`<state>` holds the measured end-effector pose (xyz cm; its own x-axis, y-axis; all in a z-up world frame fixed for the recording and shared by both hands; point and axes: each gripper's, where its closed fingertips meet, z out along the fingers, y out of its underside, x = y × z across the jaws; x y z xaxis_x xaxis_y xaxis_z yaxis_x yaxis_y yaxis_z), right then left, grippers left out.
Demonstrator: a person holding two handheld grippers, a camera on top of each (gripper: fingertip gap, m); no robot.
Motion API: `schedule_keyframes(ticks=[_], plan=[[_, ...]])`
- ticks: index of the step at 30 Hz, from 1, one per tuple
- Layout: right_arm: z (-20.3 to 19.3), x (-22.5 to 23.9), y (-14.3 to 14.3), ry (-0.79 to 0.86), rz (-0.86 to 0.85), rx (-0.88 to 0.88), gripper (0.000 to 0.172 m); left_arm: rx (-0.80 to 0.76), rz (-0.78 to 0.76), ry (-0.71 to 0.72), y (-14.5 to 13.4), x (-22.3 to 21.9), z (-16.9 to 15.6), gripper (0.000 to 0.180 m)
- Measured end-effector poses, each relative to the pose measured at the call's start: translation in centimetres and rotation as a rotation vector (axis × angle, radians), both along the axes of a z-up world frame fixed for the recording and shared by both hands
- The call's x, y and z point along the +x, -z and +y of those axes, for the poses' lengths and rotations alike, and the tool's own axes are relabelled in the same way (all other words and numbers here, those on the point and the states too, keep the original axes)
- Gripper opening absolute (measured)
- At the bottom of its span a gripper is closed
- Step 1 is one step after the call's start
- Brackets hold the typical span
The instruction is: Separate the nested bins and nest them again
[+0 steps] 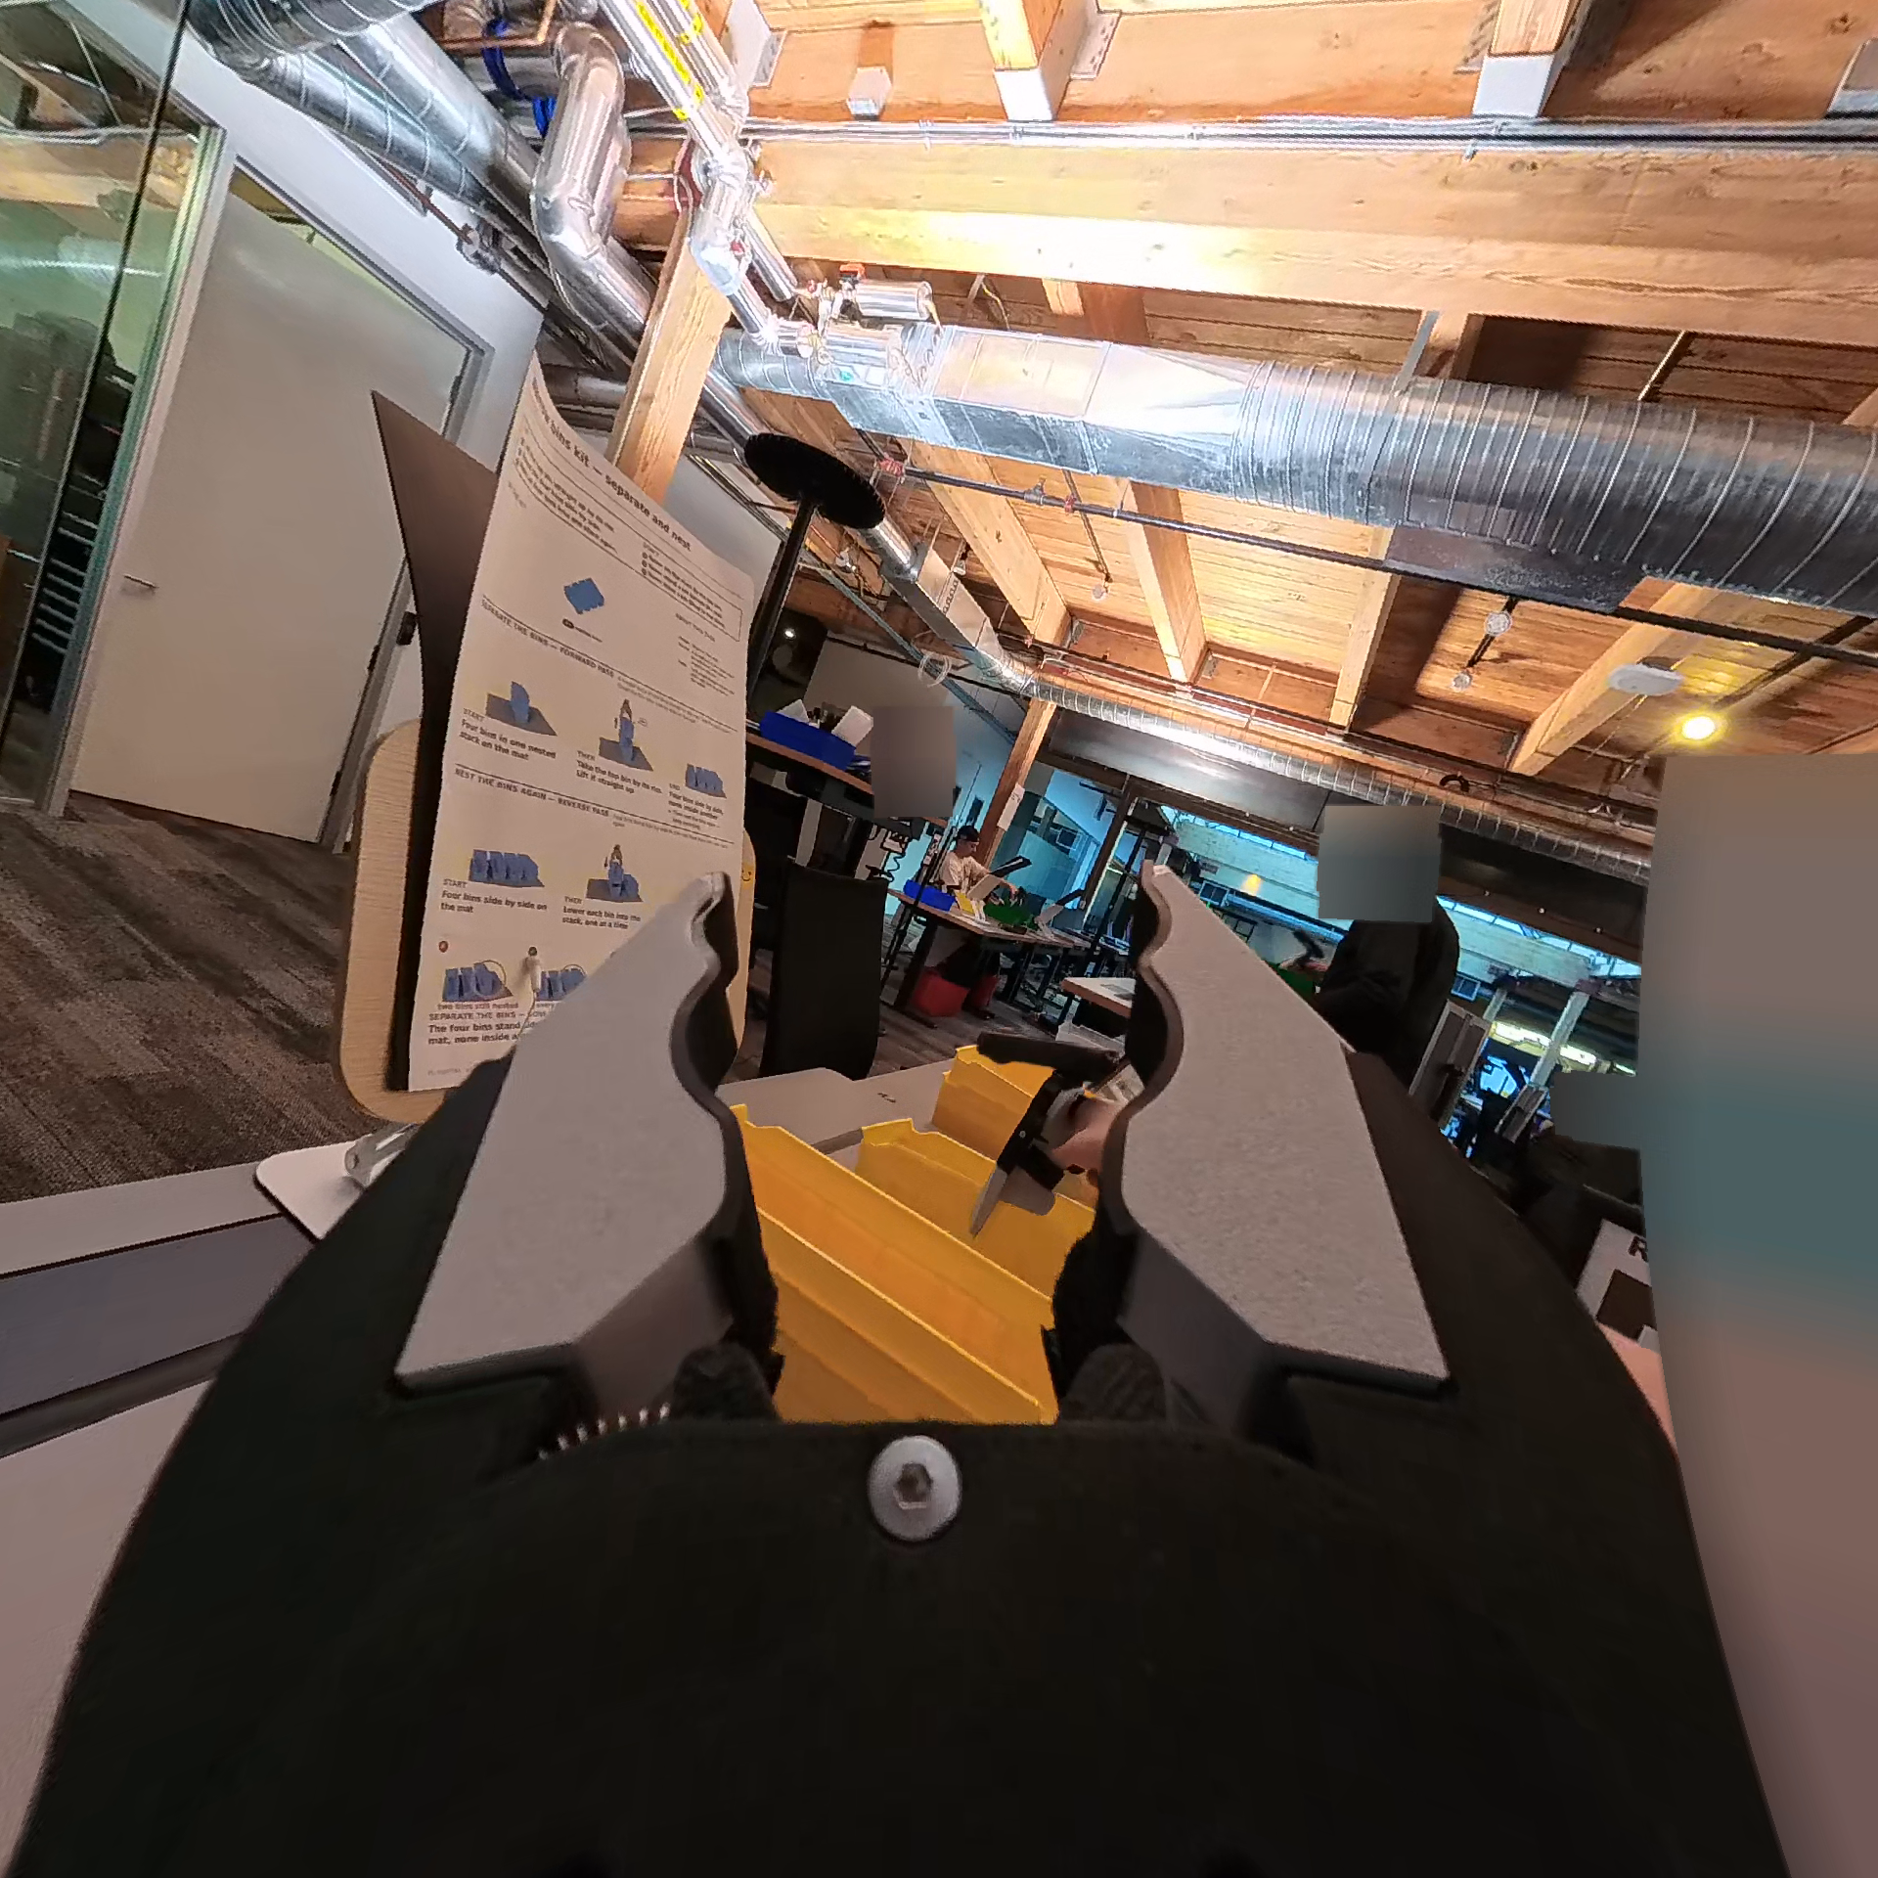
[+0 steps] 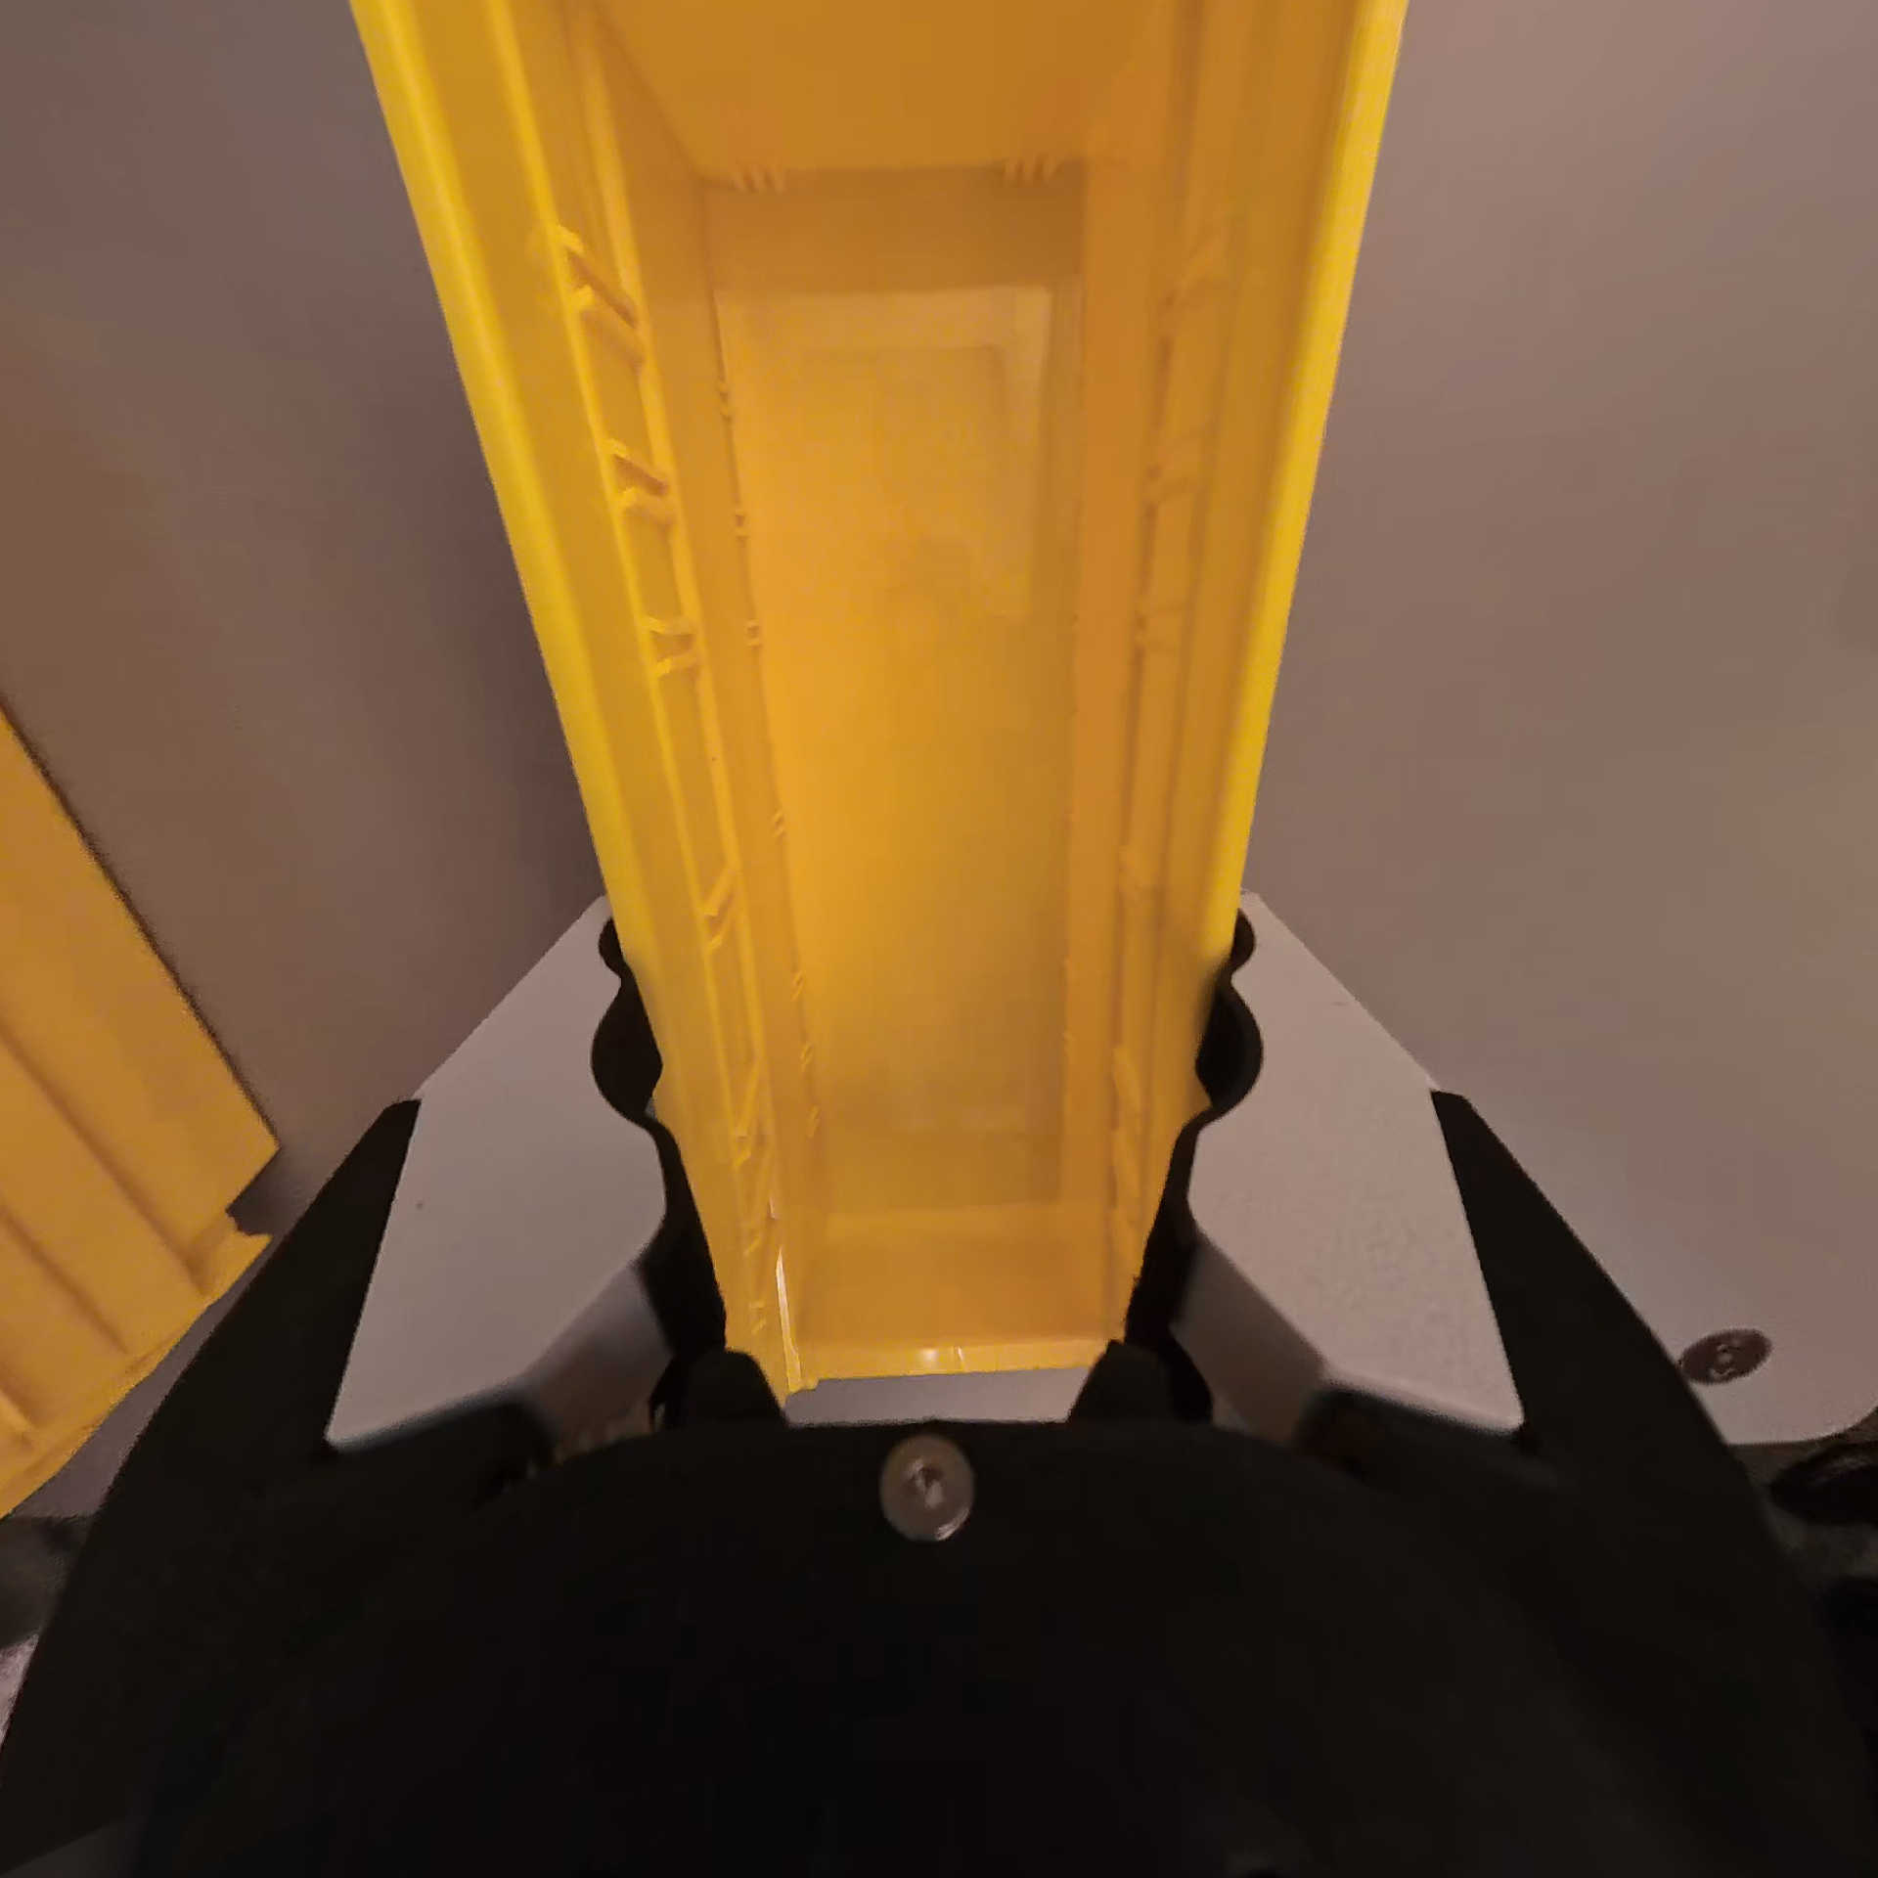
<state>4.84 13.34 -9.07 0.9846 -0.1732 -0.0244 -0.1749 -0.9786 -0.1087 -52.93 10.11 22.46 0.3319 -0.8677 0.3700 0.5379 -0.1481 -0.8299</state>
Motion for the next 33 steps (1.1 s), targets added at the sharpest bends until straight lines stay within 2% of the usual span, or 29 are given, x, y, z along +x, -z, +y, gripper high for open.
schedule_keyframes(ticks=[4, 7, 12, 18, 23, 33], plan=[[-1.0, -1.6, -3.1, 0.036, -0.004, -0.021, 0.108, 0.006, -0.007, 0.007, -0.1, 0.0, -0.1, 0.076], [-1.2, -4.3, -6.7, 0.022, 0.007, 0.003, 0.109, 0.002, -0.009, 0.014, -0.1, 0.0, -0.1, 0.076], [-0.4, -11.8, -12.6, -0.033, 0.115, 0.089, 0.111, -0.003, 0.004, 0.031, 0.2, 0.1, -0.2, 0.075], [0.7, -20.8, -17.9, -0.134, 0.179, 0.16, 0.11, -0.005, 0.002, 0.02, 0.2, -0.5, -0.4, 0.076], [0.6, -26.1, -17.8, -0.166, 0.214, 0.131, 0.11, -0.004, -0.016, 0.018, 0.2, -1.1, -0.3, 0.076], [2.0, -27.5, -13.6, -0.1, 0.153, 0.047, 0.111, 0.004, -0.027, 0.03, 0.1, -1.8, -0.8, 0.075]])
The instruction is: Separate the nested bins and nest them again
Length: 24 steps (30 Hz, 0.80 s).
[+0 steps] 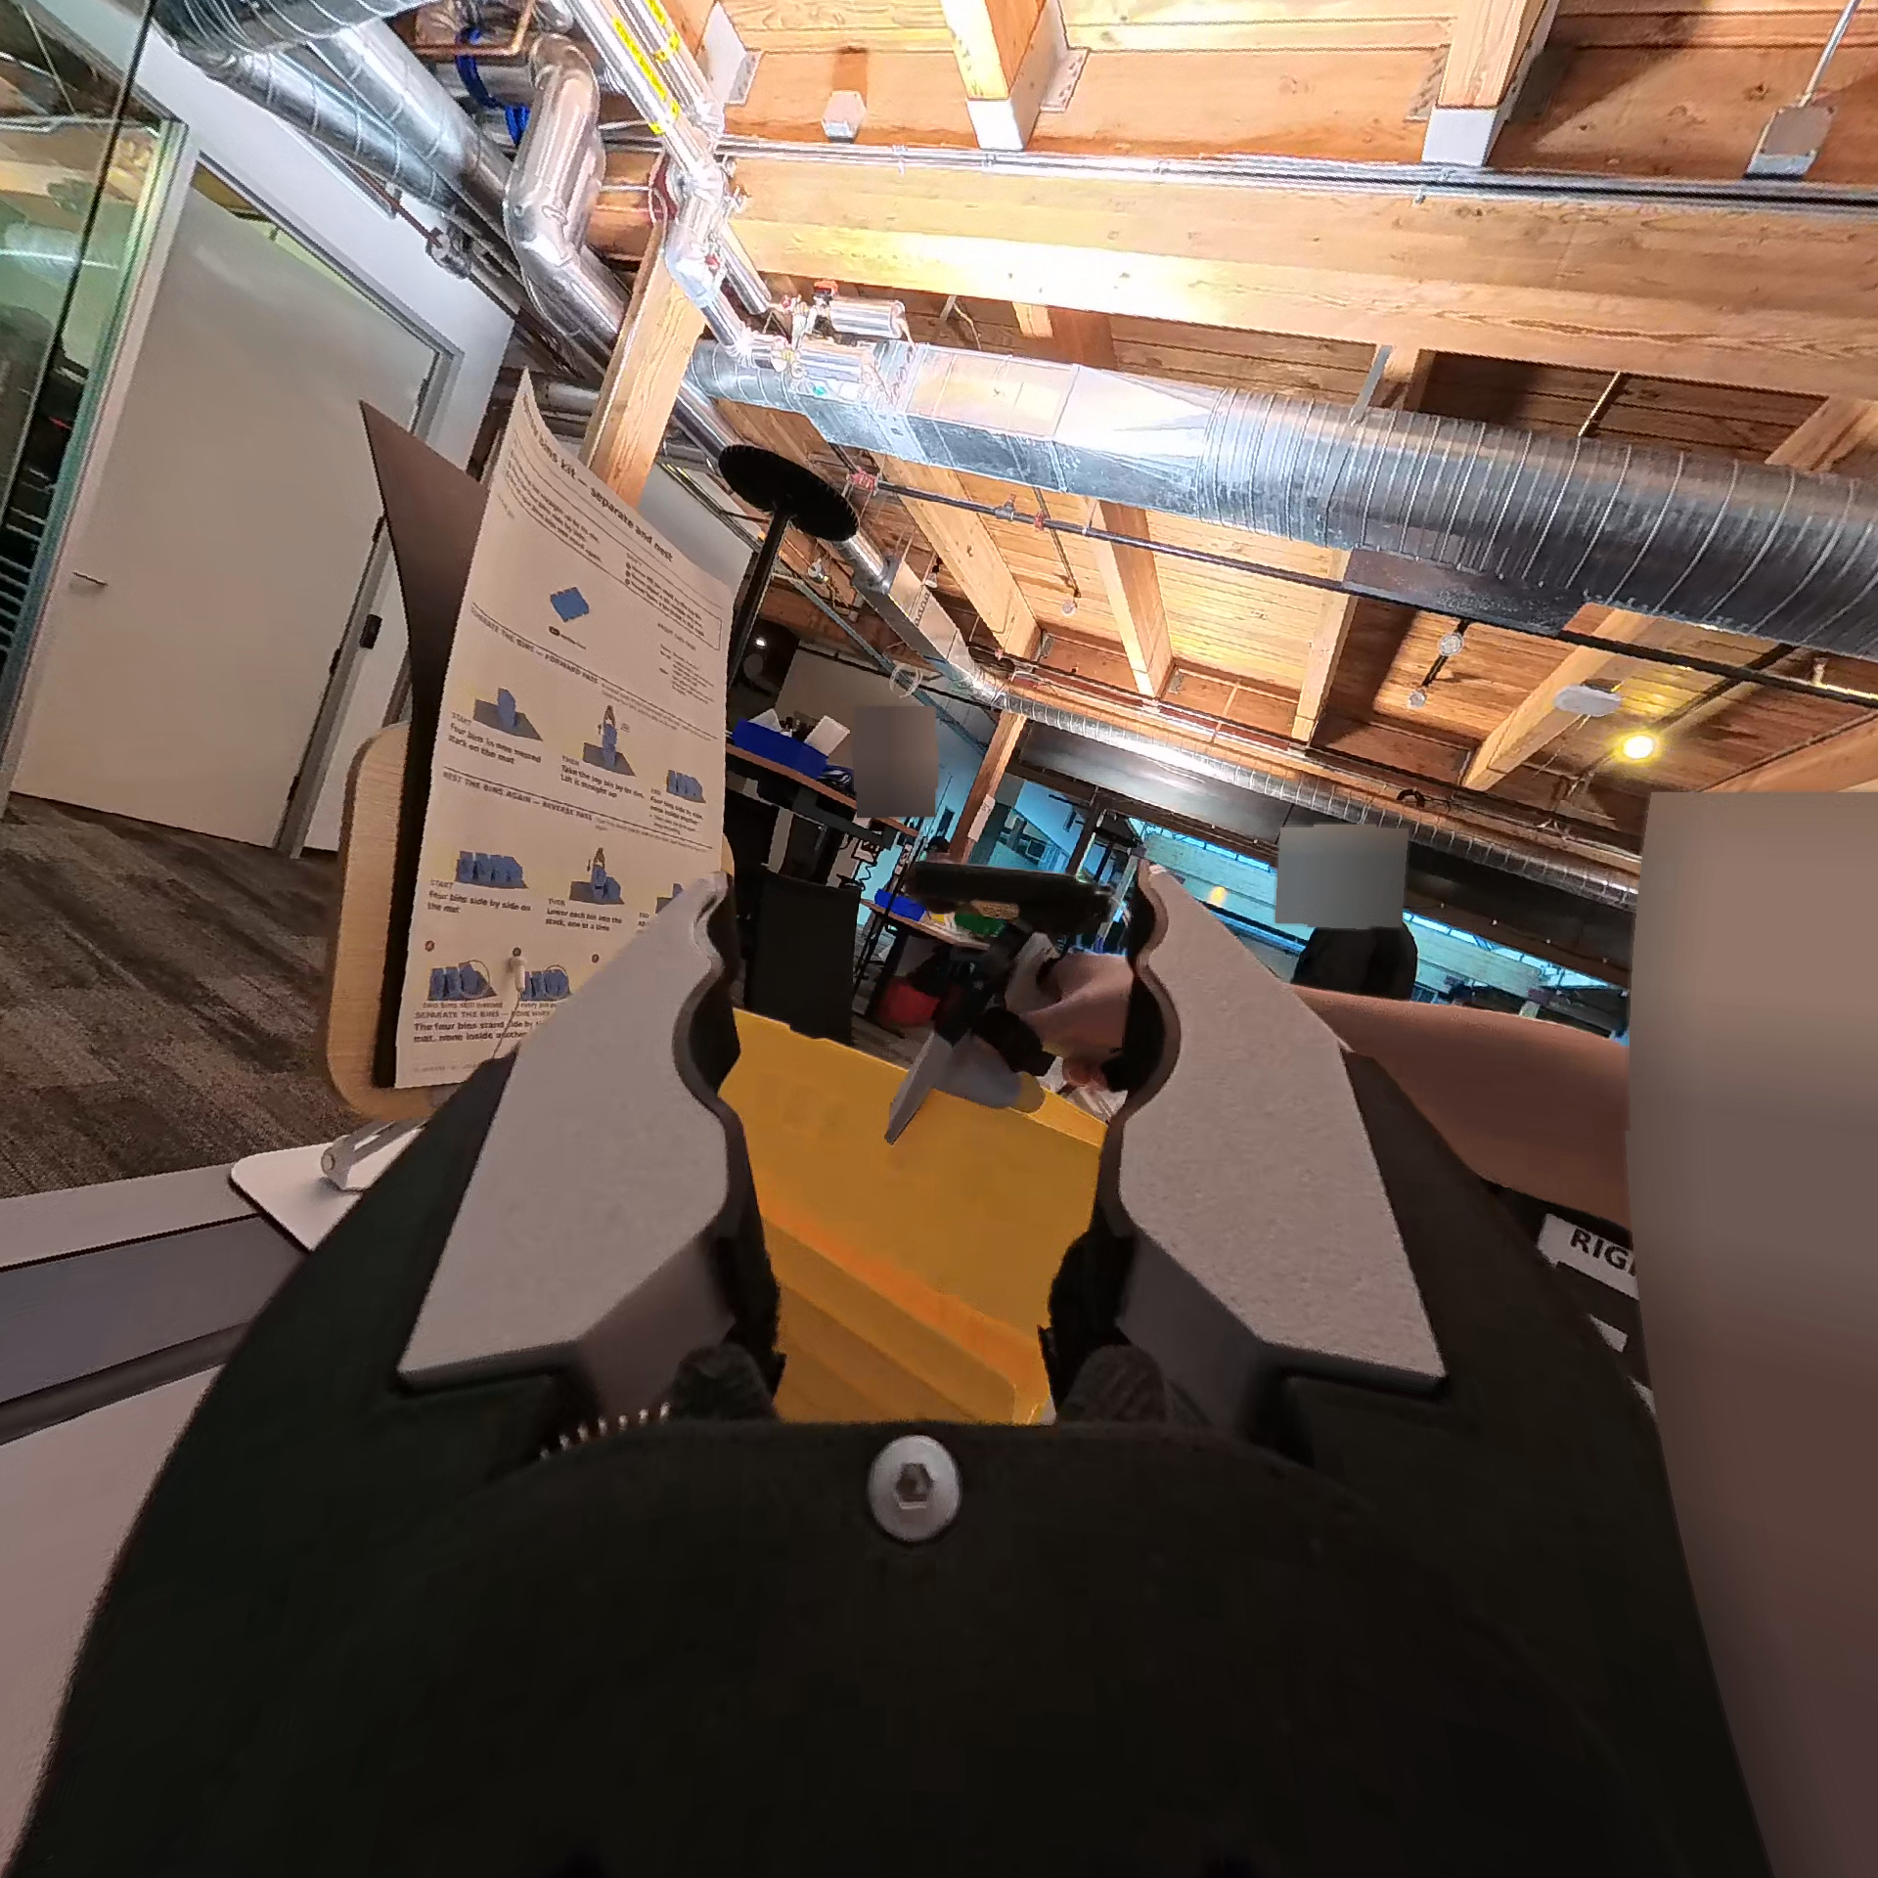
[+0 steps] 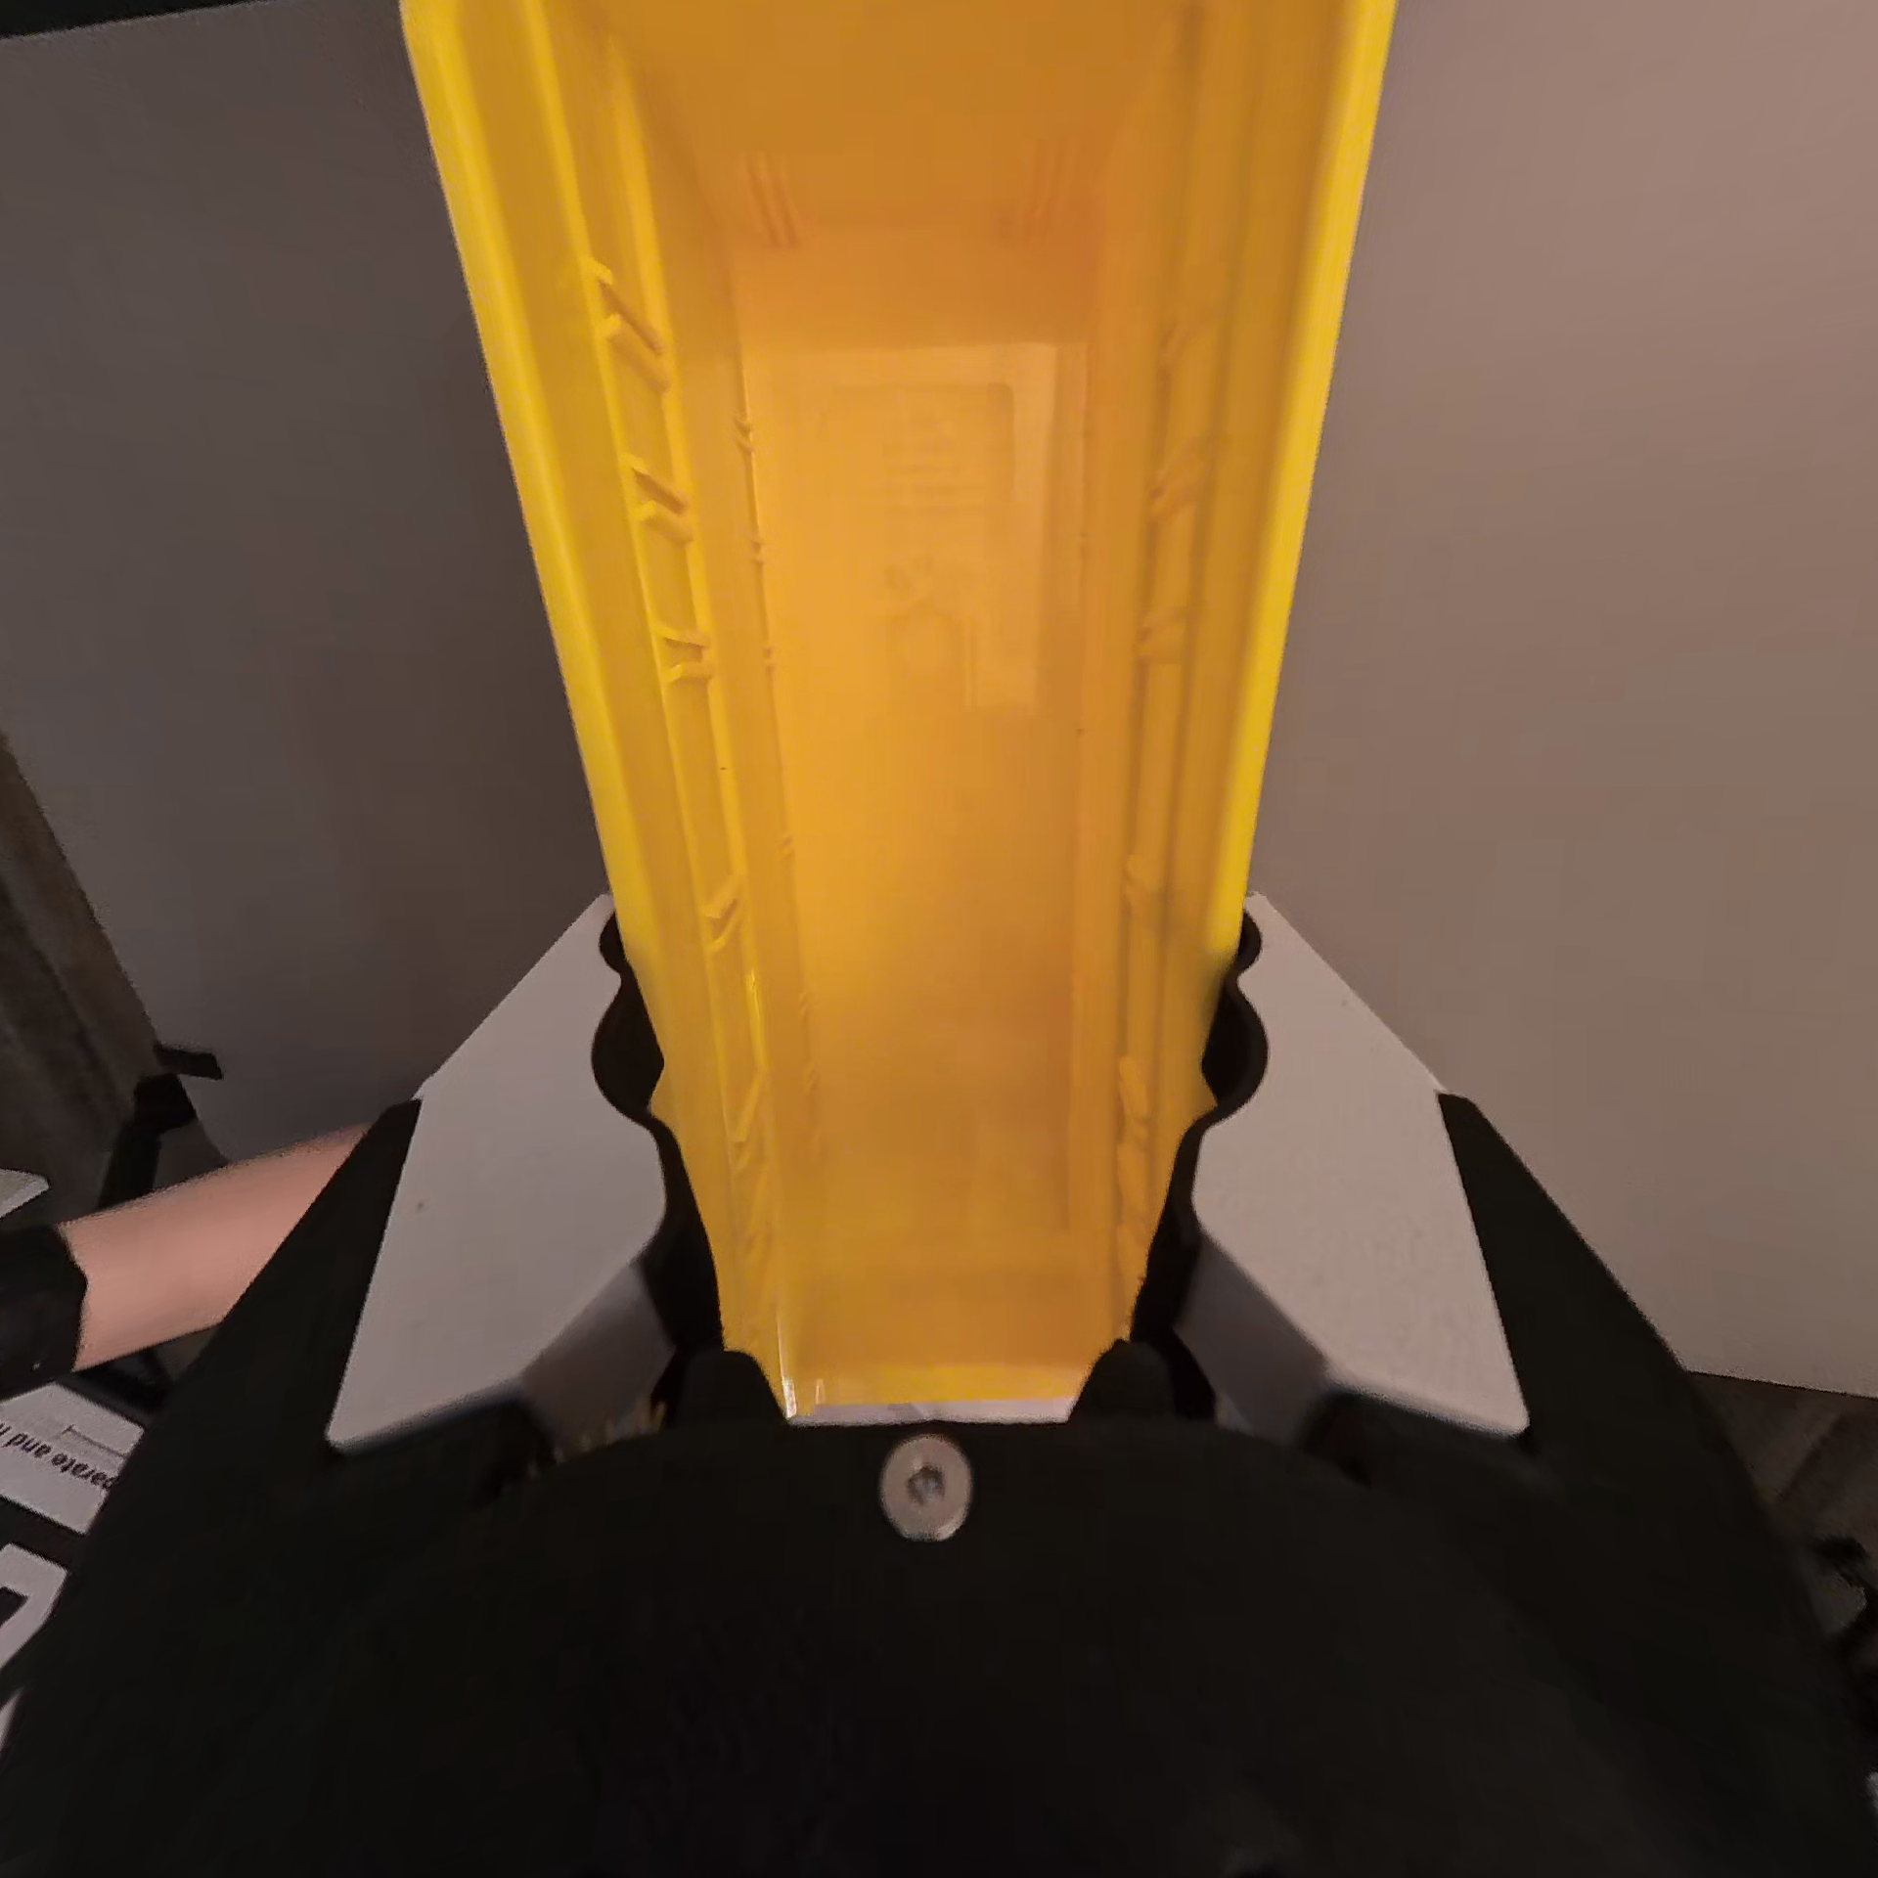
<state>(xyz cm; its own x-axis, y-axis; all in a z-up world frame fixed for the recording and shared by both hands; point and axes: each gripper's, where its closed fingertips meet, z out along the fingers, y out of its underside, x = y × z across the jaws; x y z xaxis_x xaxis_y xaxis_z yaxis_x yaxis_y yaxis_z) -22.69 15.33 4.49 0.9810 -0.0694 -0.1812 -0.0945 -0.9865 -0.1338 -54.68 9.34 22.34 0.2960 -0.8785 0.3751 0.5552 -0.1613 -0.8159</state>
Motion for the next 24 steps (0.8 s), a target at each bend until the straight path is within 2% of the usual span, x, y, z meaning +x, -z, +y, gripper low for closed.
schedule_keyframes(ticks=[13, 16, 21, 24], plan=[[2.4, -0.7, 3.4, 0.02, -0.097, 0.063, 0.113, 0.005, 0.007, 0.009, 0.0, 0.1, -0.4, 0.075], [2.7, -0.7, 3.5, 0.02, -0.109, 0.096, 0.114, 0.007, 0.007, 0.006, -0.1, 0.0, -0.5, 0.075], [2.7, -0.8, 4.2, 0.024, -0.119, 0.108, 0.125, 0.005, 0.008, 0.007, 0.0, 0.1, -0.5, 0.075], [2.8, -1.1, 4.2, 0.002, -0.125, 0.112, 0.123, 0.006, 0.009, 0.007, -0.1, 0.1, -0.5, 0.075]])
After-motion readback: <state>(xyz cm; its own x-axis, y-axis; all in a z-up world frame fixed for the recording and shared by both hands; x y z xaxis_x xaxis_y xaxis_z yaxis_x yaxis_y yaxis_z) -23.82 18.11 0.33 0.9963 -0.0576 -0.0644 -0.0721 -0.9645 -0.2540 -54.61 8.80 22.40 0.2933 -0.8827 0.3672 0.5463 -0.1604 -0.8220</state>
